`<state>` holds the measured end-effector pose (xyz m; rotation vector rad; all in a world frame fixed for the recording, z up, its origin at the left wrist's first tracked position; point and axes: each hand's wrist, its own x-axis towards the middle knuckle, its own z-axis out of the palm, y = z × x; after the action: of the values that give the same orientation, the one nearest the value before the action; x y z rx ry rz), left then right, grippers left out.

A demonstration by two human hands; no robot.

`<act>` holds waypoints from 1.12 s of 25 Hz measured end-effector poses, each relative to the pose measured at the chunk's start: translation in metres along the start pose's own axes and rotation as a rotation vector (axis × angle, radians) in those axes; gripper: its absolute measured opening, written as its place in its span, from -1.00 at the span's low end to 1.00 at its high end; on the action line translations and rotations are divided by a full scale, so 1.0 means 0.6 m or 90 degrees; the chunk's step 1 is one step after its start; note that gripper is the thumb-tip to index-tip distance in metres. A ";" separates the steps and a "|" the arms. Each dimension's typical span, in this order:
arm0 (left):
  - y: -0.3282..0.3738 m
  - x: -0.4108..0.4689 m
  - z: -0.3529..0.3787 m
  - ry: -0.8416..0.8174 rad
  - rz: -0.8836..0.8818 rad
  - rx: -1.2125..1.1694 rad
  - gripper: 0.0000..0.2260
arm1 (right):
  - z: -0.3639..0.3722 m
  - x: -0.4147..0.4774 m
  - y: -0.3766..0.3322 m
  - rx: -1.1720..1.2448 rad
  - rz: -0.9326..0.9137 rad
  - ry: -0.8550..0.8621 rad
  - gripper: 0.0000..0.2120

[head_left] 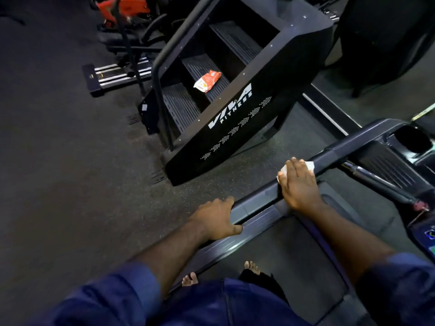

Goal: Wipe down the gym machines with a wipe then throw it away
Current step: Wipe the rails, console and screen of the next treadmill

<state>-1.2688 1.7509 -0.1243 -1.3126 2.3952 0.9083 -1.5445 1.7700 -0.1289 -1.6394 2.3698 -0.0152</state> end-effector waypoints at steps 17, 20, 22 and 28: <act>0.009 0.004 0.000 0.003 -0.042 -0.036 -0.40 | 0.032 -0.109 -0.053 -0.052 -0.305 -0.066 -0.32; 0.015 0.002 -0.004 0.006 -0.058 -0.007 -0.39 | 0.005 -0.027 0.033 -0.056 -0.201 -0.062 -0.31; 0.017 -0.001 -0.006 0.022 -0.084 0.028 -0.35 | -0.001 -0.014 0.019 -0.046 -0.135 -0.074 -0.29; 0.008 -0.023 0.014 0.071 -0.124 -0.020 -0.39 | 0.037 -0.119 -0.077 -0.059 -0.441 -0.105 -0.37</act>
<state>-1.2658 1.7674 -0.1221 -1.6152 2.2893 0.8416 -1.4736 1.8219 -0.1286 -2.3175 1.6049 0.0972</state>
